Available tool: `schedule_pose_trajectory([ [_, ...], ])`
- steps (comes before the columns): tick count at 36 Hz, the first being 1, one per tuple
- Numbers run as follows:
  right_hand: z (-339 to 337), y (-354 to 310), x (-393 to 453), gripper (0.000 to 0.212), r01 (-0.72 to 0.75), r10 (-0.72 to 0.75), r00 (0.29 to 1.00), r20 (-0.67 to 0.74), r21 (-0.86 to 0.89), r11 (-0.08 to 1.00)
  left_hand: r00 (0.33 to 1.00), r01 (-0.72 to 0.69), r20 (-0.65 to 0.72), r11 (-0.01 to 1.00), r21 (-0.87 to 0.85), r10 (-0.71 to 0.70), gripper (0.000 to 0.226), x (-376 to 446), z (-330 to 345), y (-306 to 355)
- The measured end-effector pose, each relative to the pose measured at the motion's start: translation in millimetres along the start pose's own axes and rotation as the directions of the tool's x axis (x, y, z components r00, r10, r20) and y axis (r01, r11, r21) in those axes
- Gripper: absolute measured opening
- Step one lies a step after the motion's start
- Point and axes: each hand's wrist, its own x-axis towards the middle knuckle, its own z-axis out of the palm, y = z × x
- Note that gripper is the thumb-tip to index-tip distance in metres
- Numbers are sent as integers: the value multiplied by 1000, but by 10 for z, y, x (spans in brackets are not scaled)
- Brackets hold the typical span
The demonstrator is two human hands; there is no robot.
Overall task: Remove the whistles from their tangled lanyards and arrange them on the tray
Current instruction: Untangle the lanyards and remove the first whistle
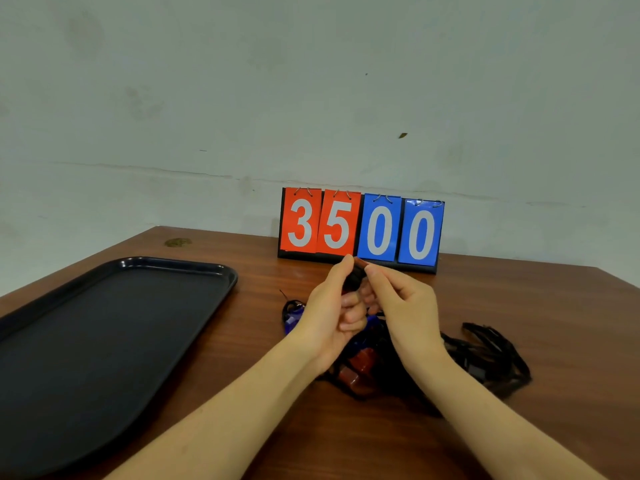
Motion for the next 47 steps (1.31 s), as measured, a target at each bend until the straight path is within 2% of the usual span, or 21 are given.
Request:
schedule_pose_trajectory([
  [3, 10, 24, -13, 18, 27, -26, 1000, 4, -11, 1000, 1000, -12, -8, 1000, 23, 12, 41, -8, -9, 12],
  [8, 5, 66, -6, 17, 29, -24, 998, 51, -101, 994, 997, -48, -48, 987, 154, 56, 31, -15, -35, 73],
  [15, -11, 7, 62, 26, 12, 14, 986, 167, -153, 988, 999, 33, -32, 990, 140, -29, 60, 24, 6, 24],
  [21, -84, 56, 122, 23, -86, 104, 983, 154, -119, 989, 995, 100, 2, 974, 202, -103, 52, 32, 17, 50],
  [25, -107, 11, 150, 20, -144, 147, 978, 146, -31, 989, 994, 22, -107, 919, 393, 22, 60, 120, -38, 46],
  [27, -118, -14, 162, 21, -161, 160, 979, 129, -1, 987, 978, -4, -184, 893, 450, 98, 53, 136, -52, 81],
  [29, -132, -19, 160, 23, -194, 191, 975, 114, 22, 981, 947, -45, -243, 839, 542, 208, 44, 111, -87, 115],
  [32, -139, -59, 126, 25, -202, 197, 974, 111, 35, 979, 895, -127, -236, 723, 679, 378, 34, 2, -114, 162],
  [35, -123, -152, 41, 20, -149, 155, 977, 144, -51, 987, 894, -147, -200, 684, 714, 401, 22, -177, -77, 273],
  [38, -44, -252, -49, 19, -107, 128, 971, 202, -110, 988, 910, -145, -111, 556, 819, 400, 13, -413, -143, 436],
  [42, 203, -513, -114, 20, -114, 187, 916, 355, -217, 969, 888, -82, -70, 307, 948, 454, 15, -767, -444, 817],
  [45, 497, -719, -203, 23, -115, 245, 846, 474, -286, 951, 882, 20, -145, 271, 962, 449, 19, -1055, -841, 1178],
  [47, 717, -803, -294, 25, -102, 237, 835, 497, -284, 953, 860, 89, -199, 245, 965, 469, 18, -1251, -1157, 1374],
])
